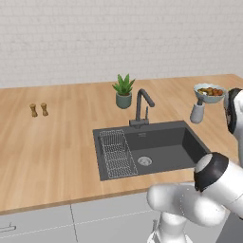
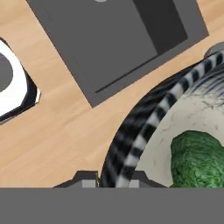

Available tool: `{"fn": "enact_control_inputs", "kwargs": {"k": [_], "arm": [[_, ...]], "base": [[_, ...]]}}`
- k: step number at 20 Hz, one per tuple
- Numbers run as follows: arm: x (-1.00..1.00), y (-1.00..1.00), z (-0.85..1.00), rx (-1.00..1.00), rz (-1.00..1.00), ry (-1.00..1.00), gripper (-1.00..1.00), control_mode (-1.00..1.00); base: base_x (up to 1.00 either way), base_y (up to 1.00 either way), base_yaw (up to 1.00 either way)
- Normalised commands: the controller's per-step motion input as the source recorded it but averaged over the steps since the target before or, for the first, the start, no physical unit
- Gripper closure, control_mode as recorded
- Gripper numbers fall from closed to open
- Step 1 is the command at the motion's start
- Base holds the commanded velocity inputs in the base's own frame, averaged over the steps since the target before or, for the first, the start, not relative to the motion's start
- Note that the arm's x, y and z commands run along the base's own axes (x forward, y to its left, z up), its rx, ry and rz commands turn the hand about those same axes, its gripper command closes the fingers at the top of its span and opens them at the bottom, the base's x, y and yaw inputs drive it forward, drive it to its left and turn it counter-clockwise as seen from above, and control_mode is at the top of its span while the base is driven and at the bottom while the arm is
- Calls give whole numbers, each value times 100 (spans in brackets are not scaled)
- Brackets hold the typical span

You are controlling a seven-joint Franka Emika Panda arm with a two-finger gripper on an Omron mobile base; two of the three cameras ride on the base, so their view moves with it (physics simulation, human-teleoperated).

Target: Pick the broccoli from the sink and place it in the bowl. Then pick the bowl and place it in the microwave. Then close the microwave door and press the start button.

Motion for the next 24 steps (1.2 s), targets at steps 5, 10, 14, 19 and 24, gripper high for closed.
{"fn": "enact_control_inputs", "kwargs": {"k": [5, 10, 14, 19, 24], "arm": [[-34, 70, 51, 0, 37, -2, 100, -100], [-37, 81, 39, 0, 34, -3, 100, -100], [-39, 78, 39, 0, 25, -11, 100, -100], [-48, 52, 46, 0, 15, -16, 100, -100], [-23, 76, 34, -5, 13, -3, 100, -100]], "base": [[0, 0, 0], [0, 0, 0], [0, 0, 0], [0, 0, 0], [0, 0, 0]]}}
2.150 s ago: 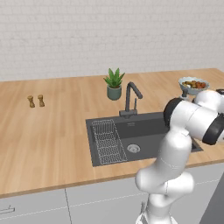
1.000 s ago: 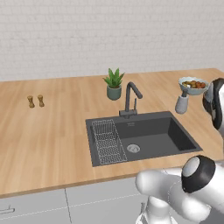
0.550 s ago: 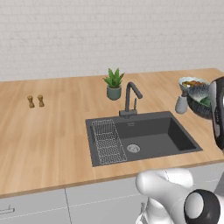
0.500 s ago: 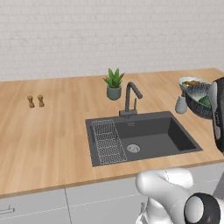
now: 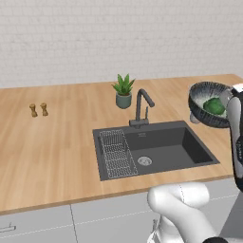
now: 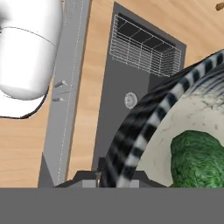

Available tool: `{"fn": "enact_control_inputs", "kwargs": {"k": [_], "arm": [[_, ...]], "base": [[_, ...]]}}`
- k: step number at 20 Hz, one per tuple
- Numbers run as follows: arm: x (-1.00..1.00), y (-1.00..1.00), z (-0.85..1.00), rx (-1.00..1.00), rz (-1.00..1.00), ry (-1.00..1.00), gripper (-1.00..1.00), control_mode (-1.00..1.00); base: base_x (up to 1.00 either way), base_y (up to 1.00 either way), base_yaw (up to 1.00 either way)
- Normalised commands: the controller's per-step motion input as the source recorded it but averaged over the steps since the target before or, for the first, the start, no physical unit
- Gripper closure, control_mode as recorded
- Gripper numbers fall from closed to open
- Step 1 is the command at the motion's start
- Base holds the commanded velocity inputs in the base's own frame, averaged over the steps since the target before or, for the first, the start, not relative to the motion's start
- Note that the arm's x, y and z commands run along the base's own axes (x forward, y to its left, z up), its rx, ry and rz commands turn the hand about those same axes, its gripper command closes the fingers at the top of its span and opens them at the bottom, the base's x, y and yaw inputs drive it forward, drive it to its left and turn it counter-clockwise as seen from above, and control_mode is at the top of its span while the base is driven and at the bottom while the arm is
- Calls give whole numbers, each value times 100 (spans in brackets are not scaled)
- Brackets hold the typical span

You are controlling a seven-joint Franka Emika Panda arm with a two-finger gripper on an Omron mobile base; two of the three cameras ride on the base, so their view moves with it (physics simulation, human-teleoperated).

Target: Pick the broccoli from the sink and place it in the bowl. Then pick the bowl and place it in the microwave. Then close the microwave door and press the start button.

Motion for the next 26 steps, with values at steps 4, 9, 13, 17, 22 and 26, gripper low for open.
{"fn": "enact_control_inputs", "kwargs": {"k": [4, 9, 13, 17, 22, 26], "arm": [[-8, 68, 44, 0, 13, 0, 100, -100], [-12, 63, 23, 0, 15, 0, 100, -100], [-5, 59, 1, 0, 14, 1, 100, -100], [-35, 43, 7, 0, 12, 0, 100, -100], [-41, 15, 13, 0, 9, 3, 100, -100], [-31, 2, 10, 0, 8, 6, 100, -100]], "base": [[0, 0, 0], [0, 0, 0], [0, 0, 0], [0, 0, 0], [0, 0, 0], [0, 0, 0]]}}
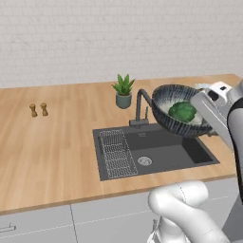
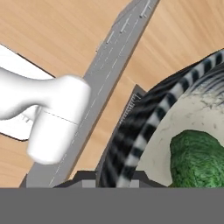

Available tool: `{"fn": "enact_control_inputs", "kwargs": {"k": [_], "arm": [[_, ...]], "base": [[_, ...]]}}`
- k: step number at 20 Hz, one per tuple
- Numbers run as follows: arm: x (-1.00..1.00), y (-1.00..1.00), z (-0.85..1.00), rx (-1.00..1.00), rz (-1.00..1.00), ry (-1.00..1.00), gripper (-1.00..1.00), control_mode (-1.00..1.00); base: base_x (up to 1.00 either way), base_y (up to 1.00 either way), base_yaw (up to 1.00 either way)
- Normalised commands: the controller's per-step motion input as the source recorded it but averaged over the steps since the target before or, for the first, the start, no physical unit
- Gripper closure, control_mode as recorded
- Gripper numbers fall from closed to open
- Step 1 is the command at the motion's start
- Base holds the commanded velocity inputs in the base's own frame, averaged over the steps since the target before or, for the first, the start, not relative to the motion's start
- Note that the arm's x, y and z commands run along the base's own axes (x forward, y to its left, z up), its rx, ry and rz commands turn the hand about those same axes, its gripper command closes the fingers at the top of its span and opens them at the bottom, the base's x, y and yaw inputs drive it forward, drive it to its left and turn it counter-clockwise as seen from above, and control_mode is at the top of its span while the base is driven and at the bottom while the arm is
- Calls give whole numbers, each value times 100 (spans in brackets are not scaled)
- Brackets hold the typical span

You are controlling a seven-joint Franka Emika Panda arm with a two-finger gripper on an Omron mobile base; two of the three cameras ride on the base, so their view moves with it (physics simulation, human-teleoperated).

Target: Pick the broccoli from the sink and place it in the bowl. Then pick the bowl and place it in the microwave. Then close the microwave door and press the start button.

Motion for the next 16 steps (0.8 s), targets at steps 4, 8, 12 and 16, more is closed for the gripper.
{"fn": "enact_control_inputs", "kwargs": {"k": [4, 8, 12, 16], "arm": [[-25, 0, 0, -2, 2, 6, 100, 100], [0, 0, 0, 0, 0, 0, 100, 100], [0, 0, 0, 0, 0, 0, 100, 100], [0, 0, 0, 0, 0, 0, 100, 100]], "base": [[-16, 0, 0], [-74, -6, 0], [-44, -36, -13], [-14, -39, -57]]}}
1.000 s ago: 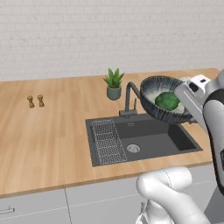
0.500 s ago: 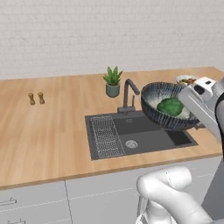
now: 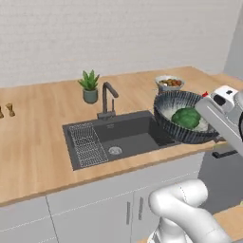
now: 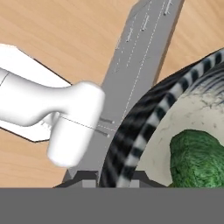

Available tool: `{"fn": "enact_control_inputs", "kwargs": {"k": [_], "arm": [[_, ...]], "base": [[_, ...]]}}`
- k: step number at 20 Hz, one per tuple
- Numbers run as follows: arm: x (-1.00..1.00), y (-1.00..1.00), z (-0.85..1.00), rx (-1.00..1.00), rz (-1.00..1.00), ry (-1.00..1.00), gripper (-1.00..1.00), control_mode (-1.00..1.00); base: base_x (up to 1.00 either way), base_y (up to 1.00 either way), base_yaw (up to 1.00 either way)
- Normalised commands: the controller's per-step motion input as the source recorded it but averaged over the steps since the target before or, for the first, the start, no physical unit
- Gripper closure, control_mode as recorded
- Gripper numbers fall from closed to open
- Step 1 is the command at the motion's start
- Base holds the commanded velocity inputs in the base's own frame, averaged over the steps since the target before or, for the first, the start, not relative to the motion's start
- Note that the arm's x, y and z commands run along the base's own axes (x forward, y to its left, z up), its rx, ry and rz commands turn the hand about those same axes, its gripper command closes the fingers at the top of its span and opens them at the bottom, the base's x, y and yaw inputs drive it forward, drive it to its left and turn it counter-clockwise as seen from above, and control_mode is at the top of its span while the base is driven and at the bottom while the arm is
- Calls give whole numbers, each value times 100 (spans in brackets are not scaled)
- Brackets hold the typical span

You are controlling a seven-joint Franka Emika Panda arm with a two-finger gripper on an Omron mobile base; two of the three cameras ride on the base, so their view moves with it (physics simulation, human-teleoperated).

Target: Pick the broccoli from the sink and place it in the bowl. Then pick the bowl and place it in the microwave. Then close the microwave door and press the start button.

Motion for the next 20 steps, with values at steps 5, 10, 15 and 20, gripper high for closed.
{"fn": "enact_control_inputs", "kwargs": {"k": [5, 10, 15, 20], "arm": [[0, 0, 0, 0, 0, 0, 100, 100], [0, 0, 0, 0, 0, 0, 100, 100], [0, 0, 0, 0, 0, 0, 100, 100], [0, 0, 0, 0, 0, 0, 100, 100]], "base": [[0, -2, -93], [0, 0, -98], [0, 0, -99], [0, 0, -99]]}}
